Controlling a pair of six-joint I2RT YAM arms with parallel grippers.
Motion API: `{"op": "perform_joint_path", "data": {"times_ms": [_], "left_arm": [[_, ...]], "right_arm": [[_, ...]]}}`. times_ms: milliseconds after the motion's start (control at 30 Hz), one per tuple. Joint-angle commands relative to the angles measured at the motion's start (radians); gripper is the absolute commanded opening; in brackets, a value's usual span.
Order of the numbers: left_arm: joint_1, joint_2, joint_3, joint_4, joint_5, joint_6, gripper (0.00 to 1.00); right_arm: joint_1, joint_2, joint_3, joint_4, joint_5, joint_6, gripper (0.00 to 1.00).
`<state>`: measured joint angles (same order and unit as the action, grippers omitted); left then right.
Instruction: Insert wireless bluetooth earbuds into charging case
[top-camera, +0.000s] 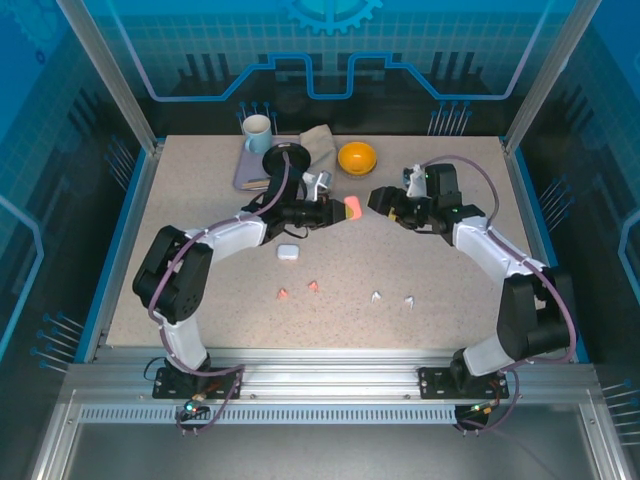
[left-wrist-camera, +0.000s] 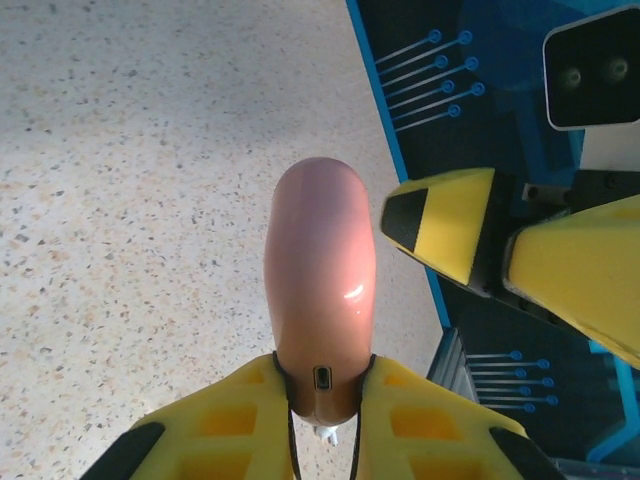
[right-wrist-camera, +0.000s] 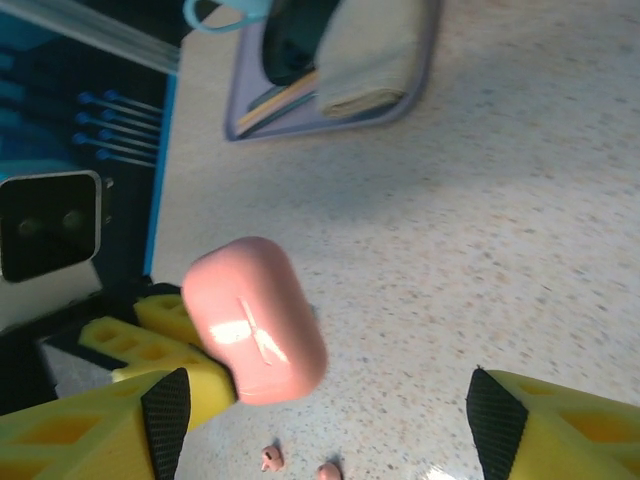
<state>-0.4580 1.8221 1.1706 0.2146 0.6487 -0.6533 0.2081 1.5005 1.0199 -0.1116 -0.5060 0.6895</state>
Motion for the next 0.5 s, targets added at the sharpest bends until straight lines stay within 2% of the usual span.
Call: {"op": "perform_joint_path", "data": {"times_ms": [0,467], "left_arm": [[0.003,-0.026,0.033,-0.07,0.078,0.049,0.04],[0.002,-0.044,0.059,-0.096,0.078,0.057,0.03]], "right_arm": [[0.027,0.027,-0.001,0.083,-0.082,-0.062,0.75],[0.033,0.097,-0.076,0.131,-0.069,-0.059,0.7]]}}
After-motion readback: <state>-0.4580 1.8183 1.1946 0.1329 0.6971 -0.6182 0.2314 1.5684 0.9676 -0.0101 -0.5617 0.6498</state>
